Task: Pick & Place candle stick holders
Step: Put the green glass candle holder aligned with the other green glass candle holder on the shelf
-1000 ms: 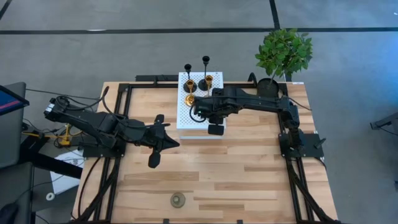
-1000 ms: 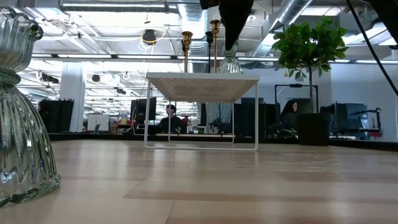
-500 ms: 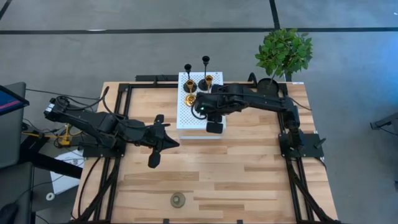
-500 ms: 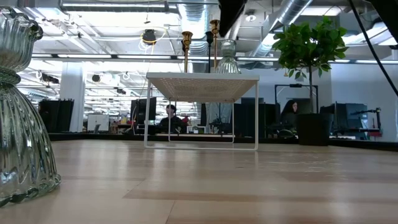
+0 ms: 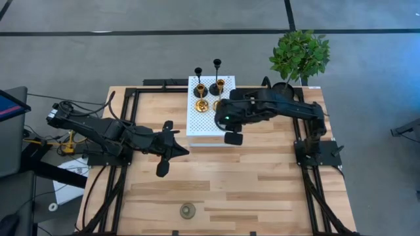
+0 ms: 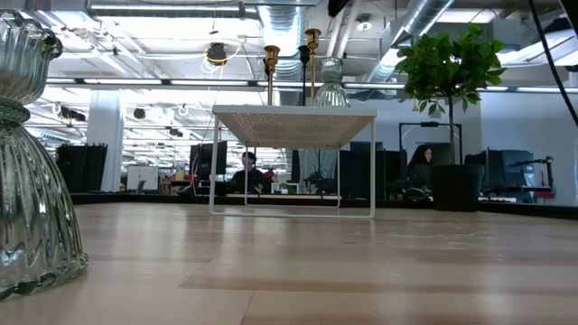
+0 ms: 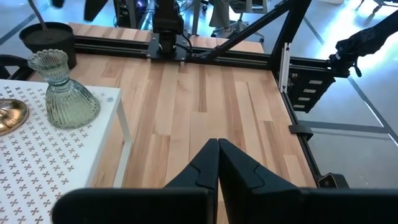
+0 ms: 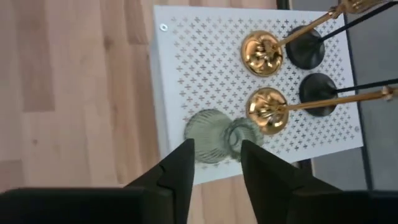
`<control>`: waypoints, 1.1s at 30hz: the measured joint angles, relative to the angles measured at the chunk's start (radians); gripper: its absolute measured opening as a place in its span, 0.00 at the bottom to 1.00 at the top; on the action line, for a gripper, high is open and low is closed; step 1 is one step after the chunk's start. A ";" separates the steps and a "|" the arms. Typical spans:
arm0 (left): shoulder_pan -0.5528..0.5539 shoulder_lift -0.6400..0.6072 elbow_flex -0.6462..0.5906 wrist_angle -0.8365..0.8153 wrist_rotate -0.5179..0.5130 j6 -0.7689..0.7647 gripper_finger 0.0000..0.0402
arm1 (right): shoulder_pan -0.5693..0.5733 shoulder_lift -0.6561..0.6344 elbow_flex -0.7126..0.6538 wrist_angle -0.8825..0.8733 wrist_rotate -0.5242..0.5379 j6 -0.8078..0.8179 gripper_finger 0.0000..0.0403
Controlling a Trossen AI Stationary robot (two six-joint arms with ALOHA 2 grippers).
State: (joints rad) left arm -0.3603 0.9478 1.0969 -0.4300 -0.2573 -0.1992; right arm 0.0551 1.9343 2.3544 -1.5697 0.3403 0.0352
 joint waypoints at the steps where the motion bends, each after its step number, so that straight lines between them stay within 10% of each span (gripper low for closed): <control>1: 0.000 0.000 0.000 -0.001 0.000 0.000 0.02 | 0.009 -0.007 0.000 -0.001 -0.002 0.019 0.28; 9: 0.000 0.000 0.000 -0.011 0.002 0.000 0.02 | 0.077 -0.063 0.001 -0.001 -0.080 0.190 0.02; 19: -0.005 0.037 -0.008 -0.181 0.044 -0.070 0.01 | 0.159 -0.066 -0.075 -0.001 0.000 0.315 0.00; 33: -0.050 0.081 -0.165 -0.151 0.376 -0.338 0.02 | 0.225 -0.065 -0.267 -0.002 0.028 0.521 0.00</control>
State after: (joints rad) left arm -0.4107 1.0286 0.9318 -0.5812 0.1189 -0.5368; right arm 0.2802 1.8694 2.0877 -1.5719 0.3678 0.5560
